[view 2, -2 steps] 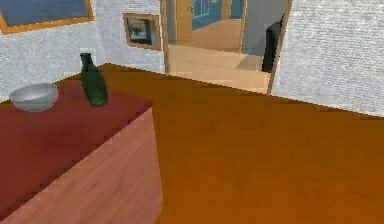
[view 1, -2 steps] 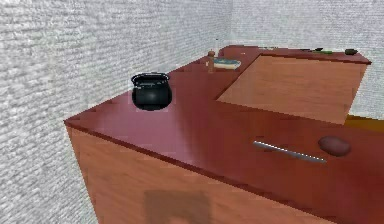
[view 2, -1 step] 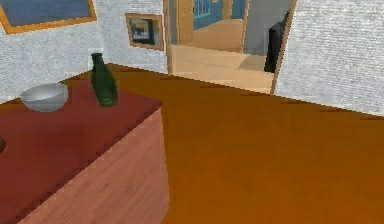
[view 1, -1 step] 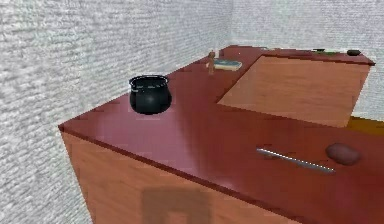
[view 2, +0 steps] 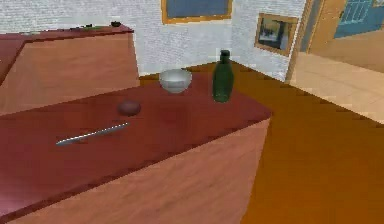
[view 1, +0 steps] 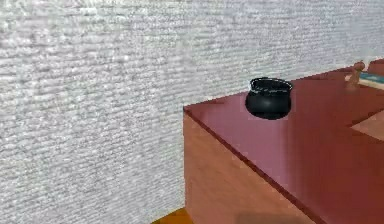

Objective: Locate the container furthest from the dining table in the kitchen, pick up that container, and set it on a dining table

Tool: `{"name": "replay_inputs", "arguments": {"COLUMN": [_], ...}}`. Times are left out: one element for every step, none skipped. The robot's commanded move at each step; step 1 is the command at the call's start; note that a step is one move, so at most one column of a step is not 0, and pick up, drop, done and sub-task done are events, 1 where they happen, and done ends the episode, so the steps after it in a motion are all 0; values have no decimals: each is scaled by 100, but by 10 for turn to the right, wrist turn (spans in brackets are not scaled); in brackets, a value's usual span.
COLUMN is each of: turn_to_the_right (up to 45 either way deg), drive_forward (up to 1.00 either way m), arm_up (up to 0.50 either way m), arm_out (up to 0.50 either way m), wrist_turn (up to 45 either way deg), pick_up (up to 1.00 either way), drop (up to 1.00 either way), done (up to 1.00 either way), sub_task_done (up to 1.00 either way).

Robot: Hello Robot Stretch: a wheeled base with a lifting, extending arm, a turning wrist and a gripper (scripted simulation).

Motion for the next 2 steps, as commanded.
{"name": "replay_inputs", "arguments": {"turn_to_the_right": [450, 450], "drive_forward": [0, 0], "arm_up": [0, 0], "arm_out": [0, 0], "wrist_turn": [0, 0], "pick_up": [0, 0], "drop": [0, 0], "done": [0, 0], "sub_task_done": [0, 0]}}
